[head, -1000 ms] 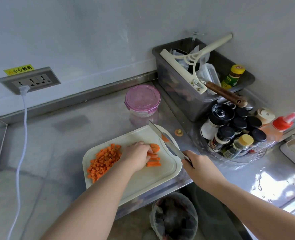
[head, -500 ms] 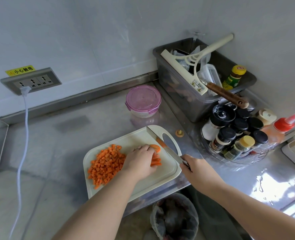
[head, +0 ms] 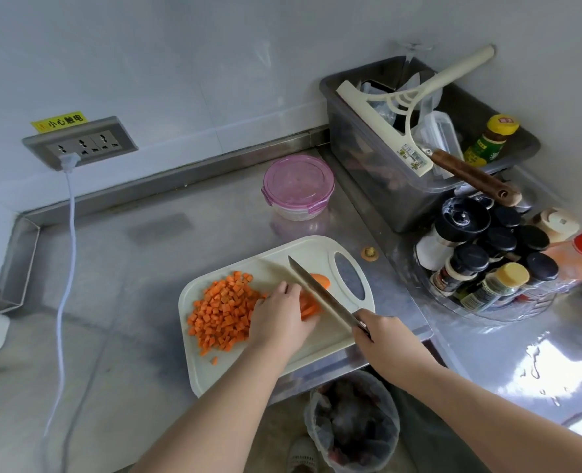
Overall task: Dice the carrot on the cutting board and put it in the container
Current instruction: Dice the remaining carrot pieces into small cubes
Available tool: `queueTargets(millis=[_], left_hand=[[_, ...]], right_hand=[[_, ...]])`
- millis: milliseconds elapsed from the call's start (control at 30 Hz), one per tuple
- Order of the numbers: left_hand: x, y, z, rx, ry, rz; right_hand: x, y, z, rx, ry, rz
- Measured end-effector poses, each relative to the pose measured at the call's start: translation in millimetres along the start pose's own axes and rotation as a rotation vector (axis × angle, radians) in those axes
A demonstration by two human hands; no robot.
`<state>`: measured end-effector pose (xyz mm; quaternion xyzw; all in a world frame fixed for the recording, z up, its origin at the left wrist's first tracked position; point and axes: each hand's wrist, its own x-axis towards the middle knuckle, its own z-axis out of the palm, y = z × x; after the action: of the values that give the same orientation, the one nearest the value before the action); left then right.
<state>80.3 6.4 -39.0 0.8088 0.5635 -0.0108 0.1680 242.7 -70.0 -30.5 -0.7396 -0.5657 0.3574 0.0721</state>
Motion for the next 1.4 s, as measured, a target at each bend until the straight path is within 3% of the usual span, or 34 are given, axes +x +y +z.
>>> queueTargets(millis=[1033,1400], left_hand=[[-21,2,12,-0.102,0.111,0.027],[-19,3,9,-0.062,0.075,-0.079]], right_hand=[[-4,-8,3,-0.007,-0.037,0.034],[-6,-8,6,0.022,-0.027,0.038]])
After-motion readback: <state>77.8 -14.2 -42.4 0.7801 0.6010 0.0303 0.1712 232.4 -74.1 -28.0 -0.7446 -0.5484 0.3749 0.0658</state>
